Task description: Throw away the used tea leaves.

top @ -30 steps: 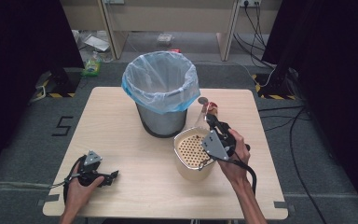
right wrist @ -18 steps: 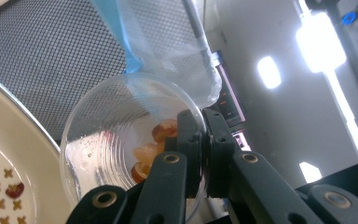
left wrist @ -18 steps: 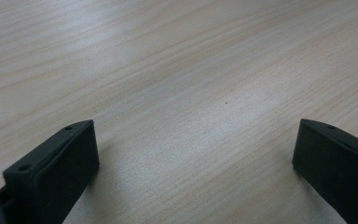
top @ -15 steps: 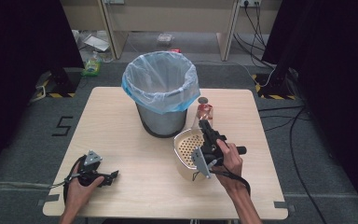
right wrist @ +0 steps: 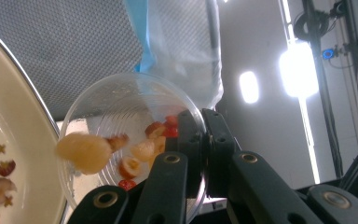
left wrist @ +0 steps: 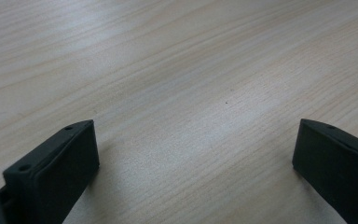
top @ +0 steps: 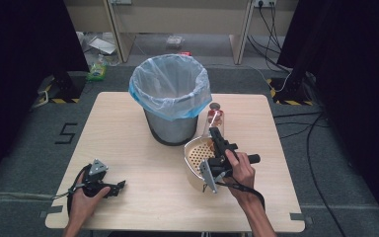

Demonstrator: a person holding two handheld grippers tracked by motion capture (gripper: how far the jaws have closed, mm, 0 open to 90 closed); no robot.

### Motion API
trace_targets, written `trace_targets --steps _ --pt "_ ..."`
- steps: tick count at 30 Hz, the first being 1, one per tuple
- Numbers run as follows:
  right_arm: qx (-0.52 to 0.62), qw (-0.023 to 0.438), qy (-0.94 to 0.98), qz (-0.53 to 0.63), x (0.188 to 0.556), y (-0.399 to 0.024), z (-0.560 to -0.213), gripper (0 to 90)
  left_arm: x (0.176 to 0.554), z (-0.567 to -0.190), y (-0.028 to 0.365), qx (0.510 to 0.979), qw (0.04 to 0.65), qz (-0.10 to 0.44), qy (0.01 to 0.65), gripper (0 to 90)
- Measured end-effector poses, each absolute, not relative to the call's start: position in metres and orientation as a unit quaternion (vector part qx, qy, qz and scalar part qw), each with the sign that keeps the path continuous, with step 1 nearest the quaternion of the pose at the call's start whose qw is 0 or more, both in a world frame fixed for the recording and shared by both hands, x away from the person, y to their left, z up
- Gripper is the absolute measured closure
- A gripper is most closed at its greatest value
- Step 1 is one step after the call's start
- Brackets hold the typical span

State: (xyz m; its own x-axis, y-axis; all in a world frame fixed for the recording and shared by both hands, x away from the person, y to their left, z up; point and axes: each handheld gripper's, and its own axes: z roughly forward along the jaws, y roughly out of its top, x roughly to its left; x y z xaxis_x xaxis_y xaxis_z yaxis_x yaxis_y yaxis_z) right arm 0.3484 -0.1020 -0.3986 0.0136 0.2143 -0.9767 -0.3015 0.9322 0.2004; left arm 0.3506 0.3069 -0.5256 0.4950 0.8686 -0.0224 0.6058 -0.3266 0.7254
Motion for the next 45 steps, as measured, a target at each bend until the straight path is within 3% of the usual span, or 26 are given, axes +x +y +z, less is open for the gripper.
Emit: trace_targets --steps 11,24,45 --pt "-0.06 0.725 0.667 0.157 0.349 -0.095 -0.41 87.9 0.351 -0.526 0.307 0.792 0.347 0.19 0.466 0.0" --pt "-0.07 0.758 0.631 0.152 0.352 -0.098 -0.397 87.9 0.351 -0.526 0.307 0.792 0.347 0.189 0.465 0.0" --pt "-0.045 0.755 0.633 0.165 0.354 -0.103 -0.391 87.8 0.351 -0.526 0.307 0.792 0.347 0.19 0.465 0.0"
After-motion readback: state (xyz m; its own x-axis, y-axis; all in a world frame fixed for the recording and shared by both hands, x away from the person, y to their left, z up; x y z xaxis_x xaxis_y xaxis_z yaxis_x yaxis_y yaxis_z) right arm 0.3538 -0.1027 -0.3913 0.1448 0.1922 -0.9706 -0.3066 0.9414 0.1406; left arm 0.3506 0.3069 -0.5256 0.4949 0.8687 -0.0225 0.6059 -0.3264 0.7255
